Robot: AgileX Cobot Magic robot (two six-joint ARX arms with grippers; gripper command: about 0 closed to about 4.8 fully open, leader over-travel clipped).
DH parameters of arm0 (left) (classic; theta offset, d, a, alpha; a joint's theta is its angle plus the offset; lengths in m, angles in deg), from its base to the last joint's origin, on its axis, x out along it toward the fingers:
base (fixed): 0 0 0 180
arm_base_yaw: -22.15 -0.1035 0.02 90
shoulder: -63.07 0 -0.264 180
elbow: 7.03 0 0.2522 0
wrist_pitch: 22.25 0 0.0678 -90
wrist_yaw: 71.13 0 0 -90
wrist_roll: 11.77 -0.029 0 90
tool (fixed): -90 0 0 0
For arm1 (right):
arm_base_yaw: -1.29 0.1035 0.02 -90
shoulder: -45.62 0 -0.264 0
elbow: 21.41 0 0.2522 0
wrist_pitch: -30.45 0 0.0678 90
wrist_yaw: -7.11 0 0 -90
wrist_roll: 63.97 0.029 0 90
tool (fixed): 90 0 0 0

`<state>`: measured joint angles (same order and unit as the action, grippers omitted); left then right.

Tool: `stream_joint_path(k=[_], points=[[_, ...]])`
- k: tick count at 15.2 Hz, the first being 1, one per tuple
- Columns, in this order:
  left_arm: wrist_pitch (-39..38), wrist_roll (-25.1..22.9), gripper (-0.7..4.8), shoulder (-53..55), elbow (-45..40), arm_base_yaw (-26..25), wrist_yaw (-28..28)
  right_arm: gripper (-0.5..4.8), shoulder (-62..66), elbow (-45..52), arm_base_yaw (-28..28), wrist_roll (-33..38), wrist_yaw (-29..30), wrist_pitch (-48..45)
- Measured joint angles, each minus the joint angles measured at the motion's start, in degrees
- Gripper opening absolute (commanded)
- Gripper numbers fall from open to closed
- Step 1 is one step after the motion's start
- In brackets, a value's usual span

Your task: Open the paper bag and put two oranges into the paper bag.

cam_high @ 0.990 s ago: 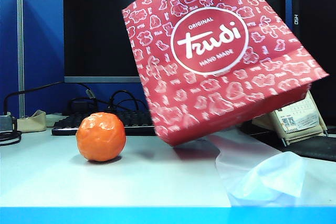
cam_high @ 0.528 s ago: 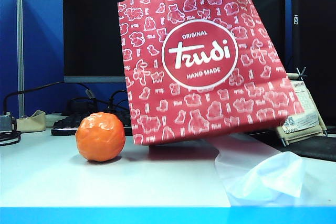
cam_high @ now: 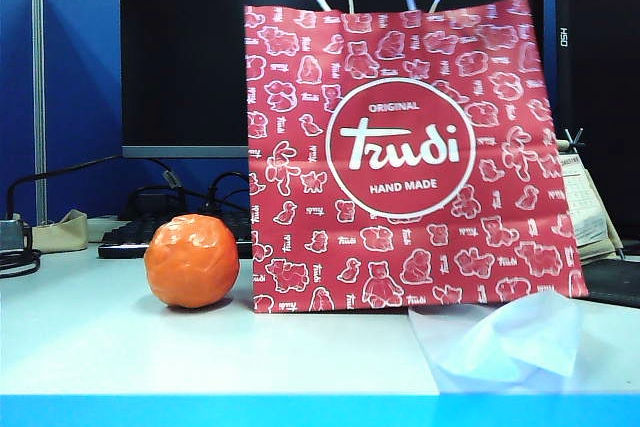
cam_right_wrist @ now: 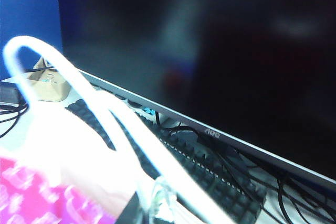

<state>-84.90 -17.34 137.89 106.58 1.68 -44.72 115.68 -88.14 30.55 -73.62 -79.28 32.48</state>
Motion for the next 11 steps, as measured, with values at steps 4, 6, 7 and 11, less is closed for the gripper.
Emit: stream_joint_path(k=[4,6,7,11], points=[[-3.78,-1.09,2.78,0.20,-7.26,1.66,0.24,-0.06,-4.35,5.11,0.00,0.15,-2.14,-0.83],[-8.17,-1.27,2.92,0.26,-11.93,8.17,2.64,-0.06,-4.42,5.11,0.00,0.24,-2.14,-1.09],[-9.97,-2.36,2.99,0.28,-15.34,12.20,6.88,-0.06,-4.46,5.14,0.00,0.42,-2.14,-1.38],[-10.19,-3.58,4.40,0.55,-28.15,28.22,35.17,-0.06,-5.66,5.20,0.00,0.68,-2.10,-1.31]])
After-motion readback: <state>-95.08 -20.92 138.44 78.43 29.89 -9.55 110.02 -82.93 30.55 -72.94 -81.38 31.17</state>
